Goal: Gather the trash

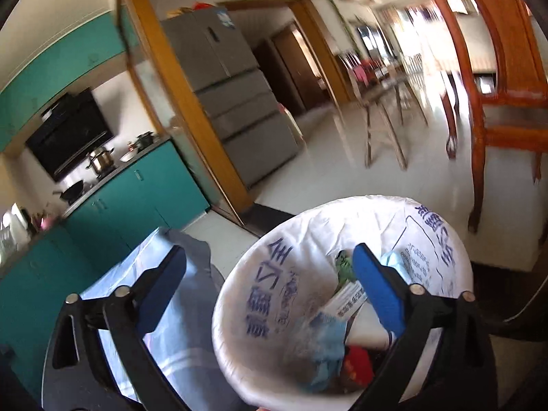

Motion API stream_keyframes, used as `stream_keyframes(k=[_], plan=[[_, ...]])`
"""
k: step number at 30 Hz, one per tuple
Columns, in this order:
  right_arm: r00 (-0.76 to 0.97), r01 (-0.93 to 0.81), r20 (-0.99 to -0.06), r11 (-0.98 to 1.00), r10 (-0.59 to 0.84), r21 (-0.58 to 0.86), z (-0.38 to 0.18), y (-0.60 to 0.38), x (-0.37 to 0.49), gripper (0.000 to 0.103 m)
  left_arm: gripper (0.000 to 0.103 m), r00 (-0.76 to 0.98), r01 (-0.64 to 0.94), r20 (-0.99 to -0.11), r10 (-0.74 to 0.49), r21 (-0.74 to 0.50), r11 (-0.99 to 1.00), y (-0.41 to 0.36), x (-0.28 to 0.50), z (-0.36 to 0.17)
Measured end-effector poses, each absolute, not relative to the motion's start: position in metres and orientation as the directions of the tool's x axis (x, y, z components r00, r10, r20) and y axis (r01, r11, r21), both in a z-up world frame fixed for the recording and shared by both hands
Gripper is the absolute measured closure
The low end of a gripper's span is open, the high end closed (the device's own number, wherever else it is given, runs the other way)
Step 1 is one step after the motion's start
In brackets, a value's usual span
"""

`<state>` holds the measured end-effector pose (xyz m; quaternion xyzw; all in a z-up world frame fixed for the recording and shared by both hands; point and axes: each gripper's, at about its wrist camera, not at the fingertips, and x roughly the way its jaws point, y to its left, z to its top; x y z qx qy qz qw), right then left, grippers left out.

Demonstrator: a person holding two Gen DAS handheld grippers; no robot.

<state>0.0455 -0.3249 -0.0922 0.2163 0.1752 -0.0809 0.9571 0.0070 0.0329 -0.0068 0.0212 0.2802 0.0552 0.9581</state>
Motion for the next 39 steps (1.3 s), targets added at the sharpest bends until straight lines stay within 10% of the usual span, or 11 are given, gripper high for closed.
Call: stream_keyframes(k=[9,39], plan=[[0.959,0.041,-0.284,0.997,-0.021,0.065,-0.005,-0.222,-0.05,0.004,0.003,0.901,-0.069,-0.426,0.082,0.046,0.997,0.051,-0.061,0.034],[0.967,0.079,-0.239,0.995,-0.09,-0.056,0.043,-0.181,-0.093,0.003,0.003,0.921,0.061,-0.388,-0.037,0.05,0.997,0.037,-0.081,0.04]])
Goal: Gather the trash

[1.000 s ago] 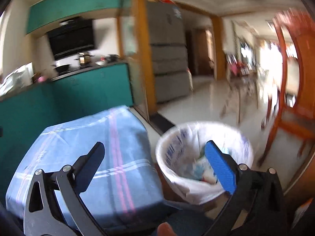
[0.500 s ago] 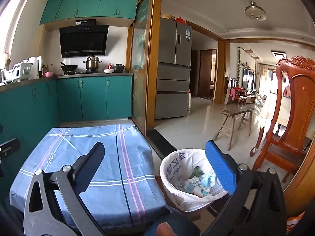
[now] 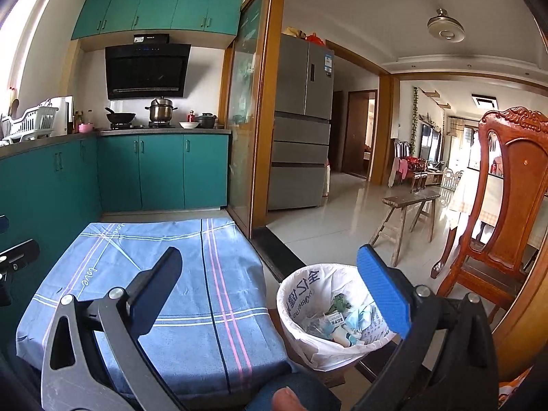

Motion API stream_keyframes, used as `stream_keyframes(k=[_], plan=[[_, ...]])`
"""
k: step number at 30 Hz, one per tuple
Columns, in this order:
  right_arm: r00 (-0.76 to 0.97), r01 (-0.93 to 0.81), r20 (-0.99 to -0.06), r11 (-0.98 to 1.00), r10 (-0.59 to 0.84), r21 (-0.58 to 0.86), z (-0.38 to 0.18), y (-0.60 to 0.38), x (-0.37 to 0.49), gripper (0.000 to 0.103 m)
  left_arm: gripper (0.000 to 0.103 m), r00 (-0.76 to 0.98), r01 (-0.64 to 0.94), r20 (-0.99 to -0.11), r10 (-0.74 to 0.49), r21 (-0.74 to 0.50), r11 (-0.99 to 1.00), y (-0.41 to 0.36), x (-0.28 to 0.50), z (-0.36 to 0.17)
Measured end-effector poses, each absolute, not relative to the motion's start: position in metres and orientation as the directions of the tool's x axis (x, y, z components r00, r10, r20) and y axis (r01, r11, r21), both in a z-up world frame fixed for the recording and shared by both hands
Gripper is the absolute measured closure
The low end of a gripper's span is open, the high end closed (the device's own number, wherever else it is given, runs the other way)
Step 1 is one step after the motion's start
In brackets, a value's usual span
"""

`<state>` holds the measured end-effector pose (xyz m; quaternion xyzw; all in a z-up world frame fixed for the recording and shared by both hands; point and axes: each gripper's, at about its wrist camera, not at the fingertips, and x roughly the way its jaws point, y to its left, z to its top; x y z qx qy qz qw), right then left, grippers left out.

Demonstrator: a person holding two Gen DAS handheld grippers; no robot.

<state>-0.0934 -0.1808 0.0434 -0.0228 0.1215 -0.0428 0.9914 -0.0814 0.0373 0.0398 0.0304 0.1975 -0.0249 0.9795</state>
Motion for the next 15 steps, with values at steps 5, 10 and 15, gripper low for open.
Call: stream_keyframes(k=[5,10,15], plan=[[0.965,0.084,-0.246,0.995,-0.094,-0.052,0.0427,-0.1821,-0.0911,0.003,0.003,0.919,0.066,-0.391,-0.041,0.051,0.997,0.0361,-0.0799,0.0389],[0.963,0.085,-0.251,0.995,-0.096,-0.057,0.042,-0.1806,-0.0892,0.003,0.003,0.917,0.066,-0.397,-0.04,0.052,0.996,0.036,-0.0785,0.0374],[0.961,0.086,-0.258,0.994,-0.099,-0.061,0.0394,-0.1798,-0.0861,0.003,0.003,0.914,0.067,-0.403,-0.041,0.05,0.996,0.0366,-0.0761,0.0346]])
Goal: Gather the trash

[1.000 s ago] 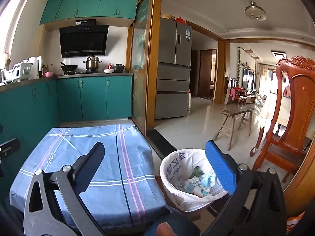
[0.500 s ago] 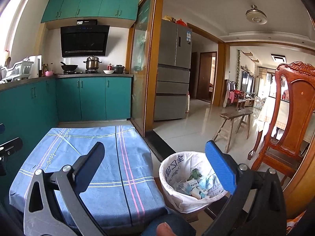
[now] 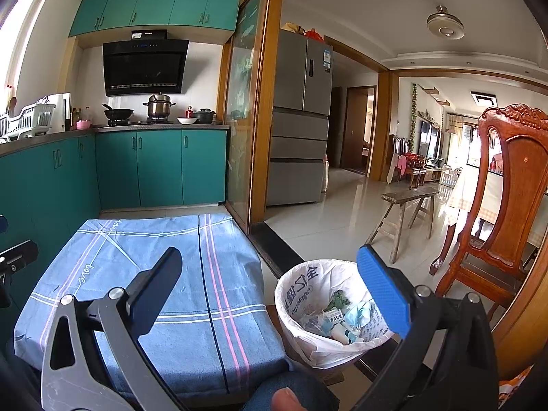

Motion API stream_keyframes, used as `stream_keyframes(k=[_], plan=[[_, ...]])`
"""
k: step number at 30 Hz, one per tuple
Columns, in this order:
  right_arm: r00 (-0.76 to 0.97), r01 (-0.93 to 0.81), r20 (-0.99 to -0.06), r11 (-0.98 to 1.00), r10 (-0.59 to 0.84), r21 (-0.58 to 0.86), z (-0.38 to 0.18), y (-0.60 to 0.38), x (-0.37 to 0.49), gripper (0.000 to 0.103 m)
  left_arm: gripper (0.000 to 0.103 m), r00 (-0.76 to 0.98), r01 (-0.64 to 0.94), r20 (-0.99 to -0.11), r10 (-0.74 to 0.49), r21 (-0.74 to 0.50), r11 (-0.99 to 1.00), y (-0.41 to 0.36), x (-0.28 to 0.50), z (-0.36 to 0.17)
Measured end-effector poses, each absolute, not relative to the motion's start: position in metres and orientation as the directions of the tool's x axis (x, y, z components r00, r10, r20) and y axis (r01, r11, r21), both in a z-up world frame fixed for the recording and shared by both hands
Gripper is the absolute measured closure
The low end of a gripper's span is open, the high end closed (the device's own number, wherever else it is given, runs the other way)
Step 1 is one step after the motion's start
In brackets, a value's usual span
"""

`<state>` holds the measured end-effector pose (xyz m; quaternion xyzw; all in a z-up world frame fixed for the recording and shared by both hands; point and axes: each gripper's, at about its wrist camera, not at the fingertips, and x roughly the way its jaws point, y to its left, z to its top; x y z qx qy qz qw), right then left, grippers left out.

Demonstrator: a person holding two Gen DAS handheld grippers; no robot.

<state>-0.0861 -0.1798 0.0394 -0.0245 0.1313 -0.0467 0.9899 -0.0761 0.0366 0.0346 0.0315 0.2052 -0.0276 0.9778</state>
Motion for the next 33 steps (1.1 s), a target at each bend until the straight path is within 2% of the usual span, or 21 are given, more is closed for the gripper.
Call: stream_keyframes(k=[12,23,33], plan=[[0.954,0.082,-0.283,0.995,-0.096,-0.061,0.032,-0.179,-0.079,0.003,0.003,0.904,0.056,-0.426,-0.027,0.057,0.997,0.04,-0.069,0.03],[0.952,0.082,-0.291,0.995,-0.095,-0.056,0.03,-0.181,-0.078,0.003,0.003,0.911,0.061,-0.411,-0.021,0.083,0.995,0.034,-0.069,0.027],[0.929,0.03,-0.366,0.998,-0.046,-0.05,0.016,-0.177,-0.052,0.003,0.003,0.875,0.044,-0.483,0.014,0.109,0.993,0.038,-0.034,0.006]])
